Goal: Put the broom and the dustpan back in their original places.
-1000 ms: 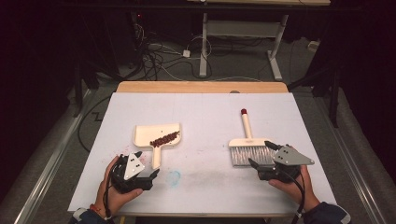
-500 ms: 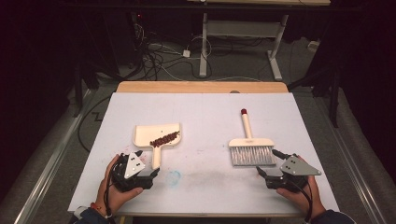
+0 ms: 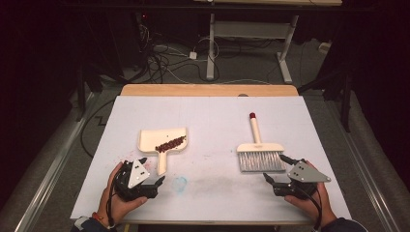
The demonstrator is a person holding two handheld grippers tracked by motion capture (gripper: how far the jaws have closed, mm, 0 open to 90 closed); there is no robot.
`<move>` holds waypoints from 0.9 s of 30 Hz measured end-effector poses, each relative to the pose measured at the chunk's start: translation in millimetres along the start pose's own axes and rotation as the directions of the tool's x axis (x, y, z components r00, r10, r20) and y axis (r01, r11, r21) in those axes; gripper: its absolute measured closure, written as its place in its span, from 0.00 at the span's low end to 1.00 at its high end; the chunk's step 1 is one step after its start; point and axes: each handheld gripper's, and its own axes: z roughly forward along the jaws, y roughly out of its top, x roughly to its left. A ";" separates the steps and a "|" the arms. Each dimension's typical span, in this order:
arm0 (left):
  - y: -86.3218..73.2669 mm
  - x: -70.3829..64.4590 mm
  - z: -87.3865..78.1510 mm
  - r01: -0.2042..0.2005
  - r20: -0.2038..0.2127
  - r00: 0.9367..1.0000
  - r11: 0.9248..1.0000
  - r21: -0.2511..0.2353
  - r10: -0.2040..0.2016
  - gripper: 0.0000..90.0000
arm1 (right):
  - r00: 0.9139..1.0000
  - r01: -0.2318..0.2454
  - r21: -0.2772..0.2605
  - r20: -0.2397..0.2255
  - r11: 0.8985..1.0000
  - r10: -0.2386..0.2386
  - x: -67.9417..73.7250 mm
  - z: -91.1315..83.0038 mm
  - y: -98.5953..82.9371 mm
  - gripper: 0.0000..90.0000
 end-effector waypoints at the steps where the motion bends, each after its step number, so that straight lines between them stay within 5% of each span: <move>1: -0.2 0.1 -0.5 0.002 0.000 1.000 1.000 -0.002 -0.002 0.19 | 1.000 0.000 -0.005 0.001 1.000 0.000 0.6 -0.4 1.0 0.21; 27: 1.4 0.0 4.8 0.002 0.002 1.000 1.000 0.012 -0.002 0.19 | 1.000 -0.015 0.003 0.019 1.000 0.015 -1.7 0.0 2.3 0.21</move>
